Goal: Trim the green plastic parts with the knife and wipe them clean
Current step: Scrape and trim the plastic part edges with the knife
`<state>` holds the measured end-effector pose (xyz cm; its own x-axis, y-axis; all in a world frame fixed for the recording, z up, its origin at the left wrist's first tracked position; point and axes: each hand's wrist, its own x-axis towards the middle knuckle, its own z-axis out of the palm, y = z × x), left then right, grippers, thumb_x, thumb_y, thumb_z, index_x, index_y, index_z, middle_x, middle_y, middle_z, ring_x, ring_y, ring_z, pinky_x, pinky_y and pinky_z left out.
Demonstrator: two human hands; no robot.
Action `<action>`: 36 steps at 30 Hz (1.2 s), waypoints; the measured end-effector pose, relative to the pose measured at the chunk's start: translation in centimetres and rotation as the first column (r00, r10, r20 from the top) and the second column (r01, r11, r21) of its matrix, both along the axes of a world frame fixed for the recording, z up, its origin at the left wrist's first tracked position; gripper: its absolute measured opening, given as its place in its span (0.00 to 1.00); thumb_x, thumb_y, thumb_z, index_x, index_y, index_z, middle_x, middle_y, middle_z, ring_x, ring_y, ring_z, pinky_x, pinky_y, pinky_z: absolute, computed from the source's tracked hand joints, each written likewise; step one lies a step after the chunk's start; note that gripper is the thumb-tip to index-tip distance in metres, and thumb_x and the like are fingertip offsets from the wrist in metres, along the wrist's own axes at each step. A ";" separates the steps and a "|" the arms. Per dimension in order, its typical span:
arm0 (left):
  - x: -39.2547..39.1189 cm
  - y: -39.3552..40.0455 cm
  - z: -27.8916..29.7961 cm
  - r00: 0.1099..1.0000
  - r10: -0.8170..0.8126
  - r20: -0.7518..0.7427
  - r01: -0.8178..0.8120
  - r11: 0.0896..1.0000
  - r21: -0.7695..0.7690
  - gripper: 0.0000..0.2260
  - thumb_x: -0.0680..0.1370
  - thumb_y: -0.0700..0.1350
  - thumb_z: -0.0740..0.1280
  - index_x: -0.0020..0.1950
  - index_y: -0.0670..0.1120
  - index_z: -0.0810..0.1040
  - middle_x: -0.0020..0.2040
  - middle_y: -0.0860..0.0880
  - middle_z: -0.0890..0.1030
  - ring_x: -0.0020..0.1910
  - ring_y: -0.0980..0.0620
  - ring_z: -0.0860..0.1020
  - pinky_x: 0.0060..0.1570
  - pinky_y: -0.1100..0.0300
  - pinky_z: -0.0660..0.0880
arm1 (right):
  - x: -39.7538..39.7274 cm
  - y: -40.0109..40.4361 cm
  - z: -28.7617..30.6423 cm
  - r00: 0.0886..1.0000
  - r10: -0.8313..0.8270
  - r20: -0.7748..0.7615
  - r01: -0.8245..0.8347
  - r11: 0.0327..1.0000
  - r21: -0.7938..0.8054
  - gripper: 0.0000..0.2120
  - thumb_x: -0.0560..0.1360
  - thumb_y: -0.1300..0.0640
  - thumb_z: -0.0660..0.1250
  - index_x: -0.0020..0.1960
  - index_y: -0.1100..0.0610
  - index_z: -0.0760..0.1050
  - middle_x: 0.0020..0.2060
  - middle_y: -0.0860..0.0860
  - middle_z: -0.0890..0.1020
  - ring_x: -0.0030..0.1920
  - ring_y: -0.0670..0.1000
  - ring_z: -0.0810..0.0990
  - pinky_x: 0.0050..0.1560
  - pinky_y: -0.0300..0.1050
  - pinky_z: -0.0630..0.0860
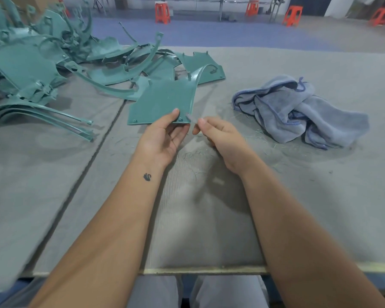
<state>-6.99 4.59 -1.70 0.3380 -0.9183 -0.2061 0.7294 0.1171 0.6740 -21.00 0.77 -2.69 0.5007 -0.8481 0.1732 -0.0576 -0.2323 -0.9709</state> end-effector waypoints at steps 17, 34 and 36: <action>-0.5 1.1 0.9 0.985 -0.170 -0.041 0.172 0.983 0.059 0.03 0.78 0.35 0.64 0.48 0.39 0.78 0.36 0.43 0.84 0.30 0.53 0.82 0.26 0.69 0.75 | -0.1 -1.1 -0.5 0.976 -0.064 0.210 0.046 0.995 0.090 0.16 0.81 0.57 0.61 0.34 0.51 0.69 0.28 0.42 0.68 0.29 0.40 0.64 0.34 0.34 0.61; -0.5 1.3 0.9 0.972 -0.215 -0.091 0.218 0.975 0.027 0.04 0.78 0.36 0.63 0.50 0.39 0.77 0.35 0.43 0.83 0.25 0.54 0.79 0.22 0.69 0.73 | -0.2 -1.4 -0.6 0.978 -0.009 0.209 -0.004 0.998 0.060 0.18 0.81 0.54 0.60 0.33 0.48 0.73 0.30 0.43 0.68 0.31 0.42 0.63 0.36 0.37 0.61; -0.4 1.3 0.9 0.973 -0.218 -0.073 0.221 0.975 0.034 0.04 0.78 0.36 0.63 0.50 0.40 0.77 0.35 0.43 0.83 0.25 0.55 0.79 0.22 0.69 0.72 | -0.2 -1.6 -0.8 0.980 -0.027 0.199 0.013 0.998 0.068 0.18 0.80 0.52 0.60 0.31 0.47 0.74 0.29 0.41 0.69 0.32 0.41 0.65 0.38 0.39 0.61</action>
